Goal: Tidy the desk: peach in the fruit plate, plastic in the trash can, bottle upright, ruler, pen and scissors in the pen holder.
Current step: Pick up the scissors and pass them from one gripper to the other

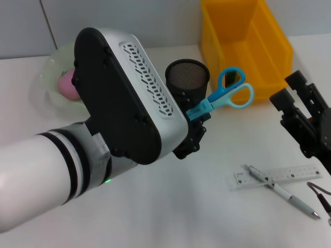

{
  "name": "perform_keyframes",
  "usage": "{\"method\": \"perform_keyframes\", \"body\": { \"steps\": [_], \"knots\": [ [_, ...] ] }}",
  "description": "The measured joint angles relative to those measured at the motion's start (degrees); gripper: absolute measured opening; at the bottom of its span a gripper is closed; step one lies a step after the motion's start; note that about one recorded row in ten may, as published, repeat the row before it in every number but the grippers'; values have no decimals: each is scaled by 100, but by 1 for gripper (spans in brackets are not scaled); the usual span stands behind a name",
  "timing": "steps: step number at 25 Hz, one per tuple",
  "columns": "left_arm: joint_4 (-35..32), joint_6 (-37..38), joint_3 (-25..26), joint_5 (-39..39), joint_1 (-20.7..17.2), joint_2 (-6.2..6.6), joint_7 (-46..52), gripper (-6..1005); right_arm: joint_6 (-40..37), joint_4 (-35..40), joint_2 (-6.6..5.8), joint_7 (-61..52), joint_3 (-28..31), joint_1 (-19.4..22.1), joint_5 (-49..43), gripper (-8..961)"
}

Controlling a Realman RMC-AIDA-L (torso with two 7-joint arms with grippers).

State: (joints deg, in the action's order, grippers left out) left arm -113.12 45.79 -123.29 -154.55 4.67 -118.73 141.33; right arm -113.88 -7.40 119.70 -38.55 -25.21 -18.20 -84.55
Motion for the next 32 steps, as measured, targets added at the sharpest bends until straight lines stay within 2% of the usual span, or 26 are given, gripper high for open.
{"method": "perform_keyframes", "body": {
  "steps": [8, 14, 30, 32],
  "knots": [
    [140, -185, -28, -7, 12, -1, -17, 233, 472, -371, 9, 14, 37, -231, -26, 684],
    [257, -311, -82, -14, 53, 0, -63, 233, 521, -620, 14, 7, 29, -311, -30, 682],
    [313, -334, -166, -223, 78, 0, -12, 234, 877, -737, 18, -169, 3, -566, -136, 679],
    [313, -335, -168, -227, 78, 0, -11, 234, 879, -743, 18, -171, 19, -568, -169, 602]
  ]
}}
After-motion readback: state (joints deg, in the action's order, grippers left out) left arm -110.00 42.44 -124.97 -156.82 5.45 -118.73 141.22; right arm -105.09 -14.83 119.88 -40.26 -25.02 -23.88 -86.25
